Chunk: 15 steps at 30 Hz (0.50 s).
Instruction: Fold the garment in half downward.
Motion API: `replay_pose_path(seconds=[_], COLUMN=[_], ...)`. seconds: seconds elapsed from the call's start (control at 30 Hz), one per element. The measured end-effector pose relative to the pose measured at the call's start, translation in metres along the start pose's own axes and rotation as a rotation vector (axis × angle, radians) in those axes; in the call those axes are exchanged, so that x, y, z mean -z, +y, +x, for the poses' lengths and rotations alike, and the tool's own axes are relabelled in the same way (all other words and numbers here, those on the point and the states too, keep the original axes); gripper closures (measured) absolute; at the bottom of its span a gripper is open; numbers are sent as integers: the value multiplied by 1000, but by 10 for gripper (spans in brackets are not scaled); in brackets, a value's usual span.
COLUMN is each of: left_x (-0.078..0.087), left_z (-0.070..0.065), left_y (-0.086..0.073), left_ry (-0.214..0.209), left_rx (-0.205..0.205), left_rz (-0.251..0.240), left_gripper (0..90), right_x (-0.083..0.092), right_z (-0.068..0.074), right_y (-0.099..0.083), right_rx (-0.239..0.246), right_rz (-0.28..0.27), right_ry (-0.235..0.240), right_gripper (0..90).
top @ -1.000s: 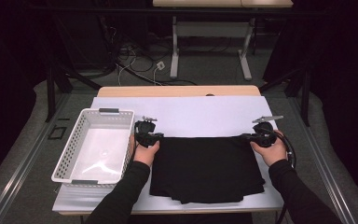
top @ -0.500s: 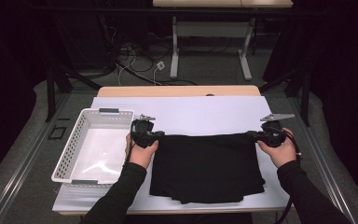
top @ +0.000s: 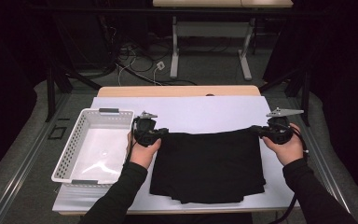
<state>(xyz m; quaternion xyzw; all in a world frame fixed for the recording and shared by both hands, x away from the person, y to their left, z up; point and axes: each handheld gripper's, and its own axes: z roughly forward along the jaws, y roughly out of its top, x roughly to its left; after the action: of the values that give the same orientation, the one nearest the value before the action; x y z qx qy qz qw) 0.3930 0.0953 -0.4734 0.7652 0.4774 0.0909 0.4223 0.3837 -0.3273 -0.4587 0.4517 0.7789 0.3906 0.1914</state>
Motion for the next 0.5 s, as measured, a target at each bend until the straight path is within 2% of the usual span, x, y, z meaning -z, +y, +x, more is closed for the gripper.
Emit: replay_pose_path(seconds=[0.2,0.5], left_x=[-1,-4], left_z=[-2,-8], left_y=[5,17], left_ry=[-5,-18], left_rx=[-7,-12], left_rz=[-11,-33], left_gripper=[861,861], right_x=[8,20], right_z=[-5,-22], right_y=[6,19], right_rx=[10,-2], right_rz=[-4,-22], right_ry=[-20,-75], right_gripper=[860,860])
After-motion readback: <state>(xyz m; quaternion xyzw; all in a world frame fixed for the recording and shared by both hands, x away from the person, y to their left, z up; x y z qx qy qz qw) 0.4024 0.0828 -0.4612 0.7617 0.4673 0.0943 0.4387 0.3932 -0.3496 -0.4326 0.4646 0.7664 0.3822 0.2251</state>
